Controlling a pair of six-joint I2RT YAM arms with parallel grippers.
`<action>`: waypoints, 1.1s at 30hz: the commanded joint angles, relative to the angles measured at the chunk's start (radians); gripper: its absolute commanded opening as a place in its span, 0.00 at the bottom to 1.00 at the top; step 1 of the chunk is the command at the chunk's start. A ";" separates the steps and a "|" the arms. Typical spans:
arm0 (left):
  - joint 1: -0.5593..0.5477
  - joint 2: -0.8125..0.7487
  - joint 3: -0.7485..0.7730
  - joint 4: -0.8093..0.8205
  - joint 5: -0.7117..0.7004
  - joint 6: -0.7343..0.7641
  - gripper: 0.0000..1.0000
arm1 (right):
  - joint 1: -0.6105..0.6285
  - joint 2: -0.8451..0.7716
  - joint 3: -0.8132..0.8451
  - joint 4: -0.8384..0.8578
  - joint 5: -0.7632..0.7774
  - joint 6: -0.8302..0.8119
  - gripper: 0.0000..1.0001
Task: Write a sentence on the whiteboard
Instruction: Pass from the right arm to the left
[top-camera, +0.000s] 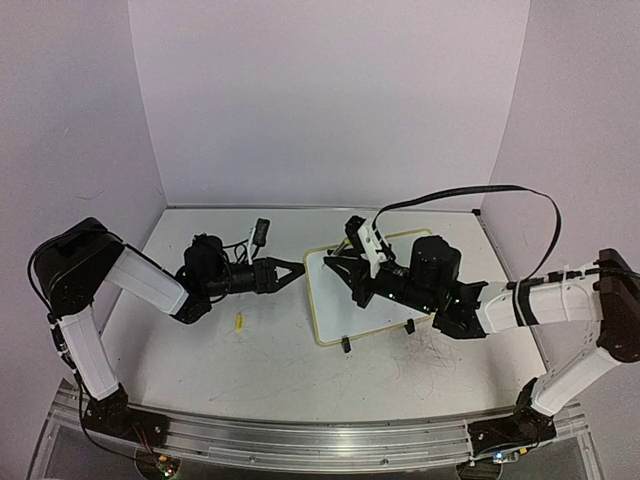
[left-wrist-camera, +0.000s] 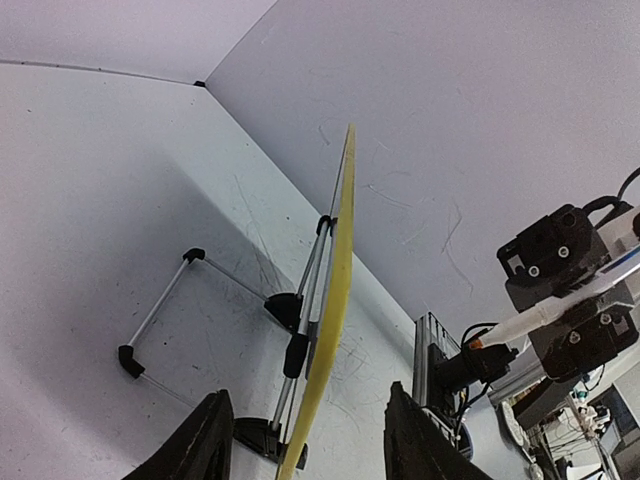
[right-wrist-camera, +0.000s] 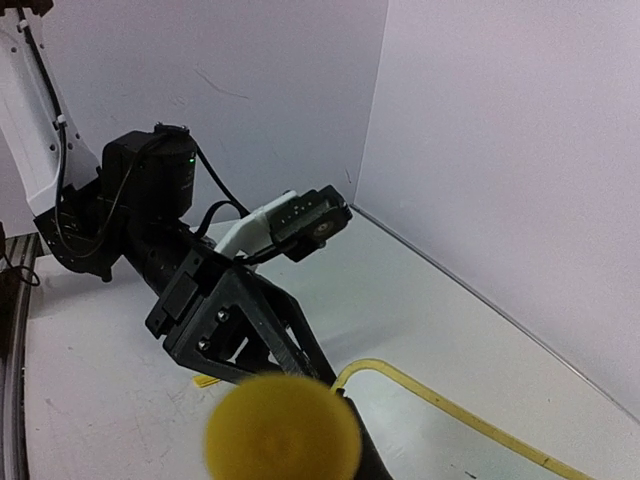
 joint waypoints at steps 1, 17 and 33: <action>-0.003 0.047 0.058 0.062 0.051 -0.005 0.47 | 0.002 0.041 -0.014 0.148 0.024 -0.049 0.00; -0.005 0.080 0.103 0.070 0.099 -0.011 0.31 | -0.002 0.064 -0.077 0.307 0.030 -0.015 0.00; -0.013 -0.350 -0.019 -0.158 0.039 -0.023 0.71 | -0.151 -0.138 -0.063 0.165 -0.400 0.642 0.00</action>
